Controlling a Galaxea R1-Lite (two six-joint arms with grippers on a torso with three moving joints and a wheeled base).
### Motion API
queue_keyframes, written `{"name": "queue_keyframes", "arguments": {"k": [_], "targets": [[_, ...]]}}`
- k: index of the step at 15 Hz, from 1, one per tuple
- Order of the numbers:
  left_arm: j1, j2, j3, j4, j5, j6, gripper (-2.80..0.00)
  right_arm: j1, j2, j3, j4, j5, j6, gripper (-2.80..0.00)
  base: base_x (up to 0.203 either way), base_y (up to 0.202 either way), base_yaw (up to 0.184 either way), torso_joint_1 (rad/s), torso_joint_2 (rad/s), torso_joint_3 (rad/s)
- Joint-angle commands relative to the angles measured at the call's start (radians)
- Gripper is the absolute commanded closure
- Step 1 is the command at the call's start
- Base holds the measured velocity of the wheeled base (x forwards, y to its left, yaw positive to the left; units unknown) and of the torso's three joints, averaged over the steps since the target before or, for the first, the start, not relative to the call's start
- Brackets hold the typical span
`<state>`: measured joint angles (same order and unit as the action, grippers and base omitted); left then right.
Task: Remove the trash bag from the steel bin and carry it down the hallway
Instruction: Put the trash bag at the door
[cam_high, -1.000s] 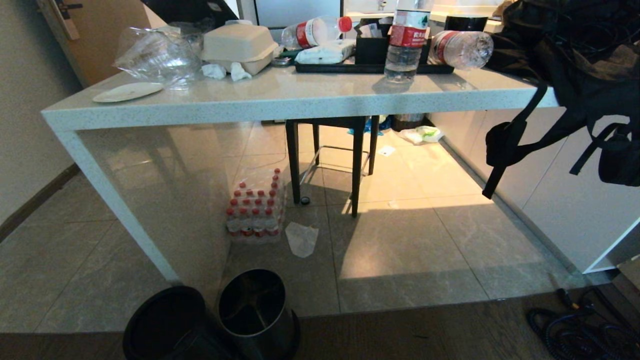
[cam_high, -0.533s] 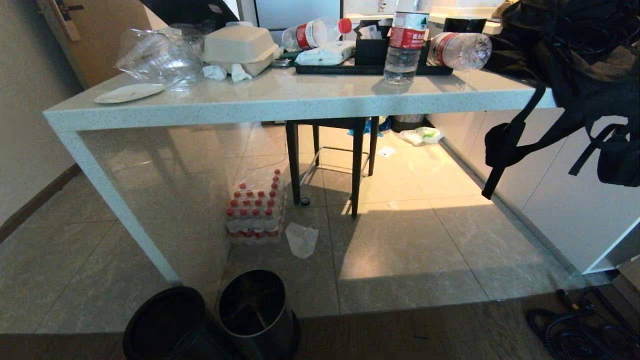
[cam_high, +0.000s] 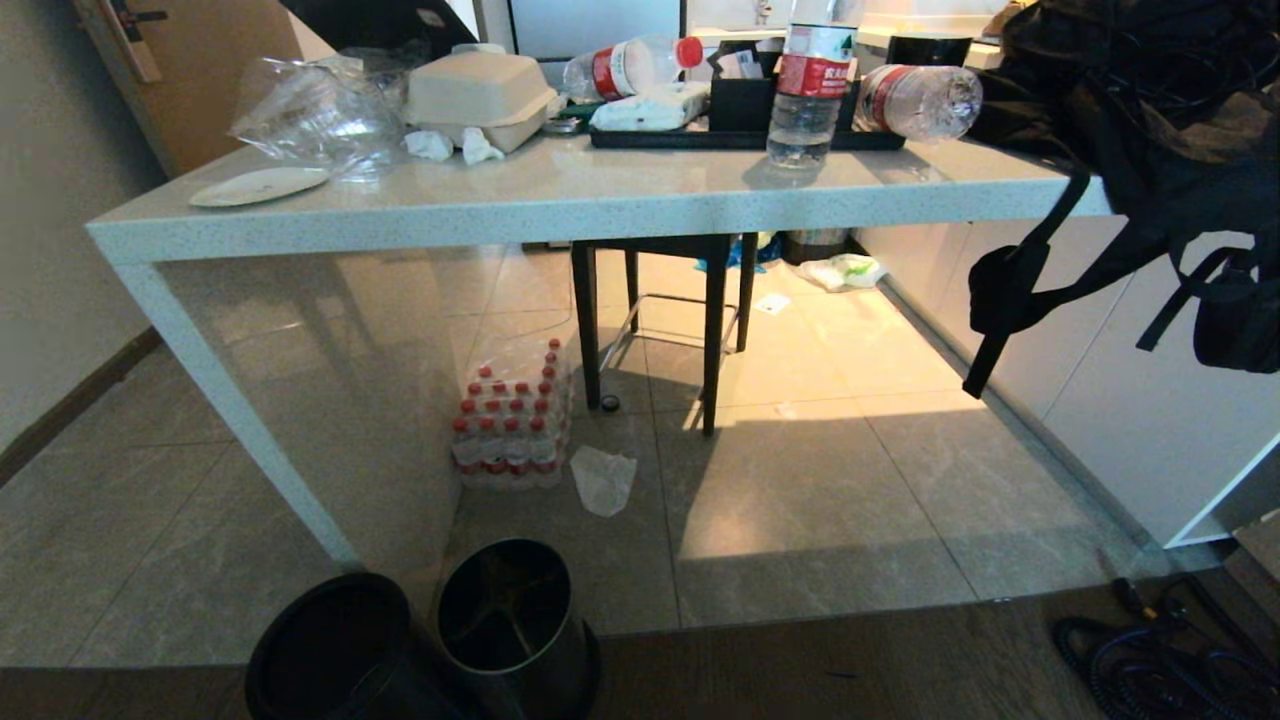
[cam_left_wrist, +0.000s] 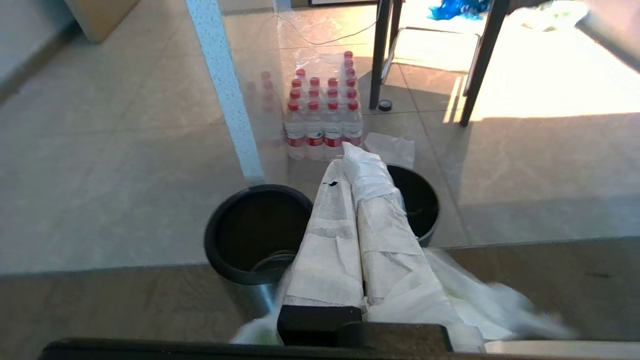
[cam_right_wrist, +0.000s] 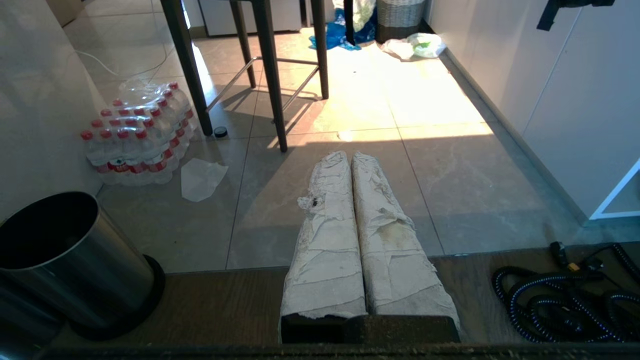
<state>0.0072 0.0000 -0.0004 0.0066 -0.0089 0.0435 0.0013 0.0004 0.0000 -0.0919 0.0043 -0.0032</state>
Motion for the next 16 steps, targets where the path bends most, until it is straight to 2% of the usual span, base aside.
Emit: {"name": "queue_keyframes", "arguments": {"k": [1,6,16], "targets": [[0.0,0.0,-0.001,-0.002,0.002,-0.017,0.0,0.0,0.0,0.037,0.0,0.0,-0.001,0.0,0.0,0.0,0.0,0.0,0.0,0.0],[0.0,0.001,-0.001,-0.002,0.004,-0.016,0.0,0.0,0.0,0.037,0.0,0.0,0.0,0.0,-0.158,0.0,-0.001,0.001,0.0,0.002],[0.0,0.002,0.0,-0.002,0.006,-0.017,0.0,0.0,0.0,0.037,-0.001,0.0,-0.001,0.0,0.0,0.0,0.0,0.0,0.0,0.0]]}}
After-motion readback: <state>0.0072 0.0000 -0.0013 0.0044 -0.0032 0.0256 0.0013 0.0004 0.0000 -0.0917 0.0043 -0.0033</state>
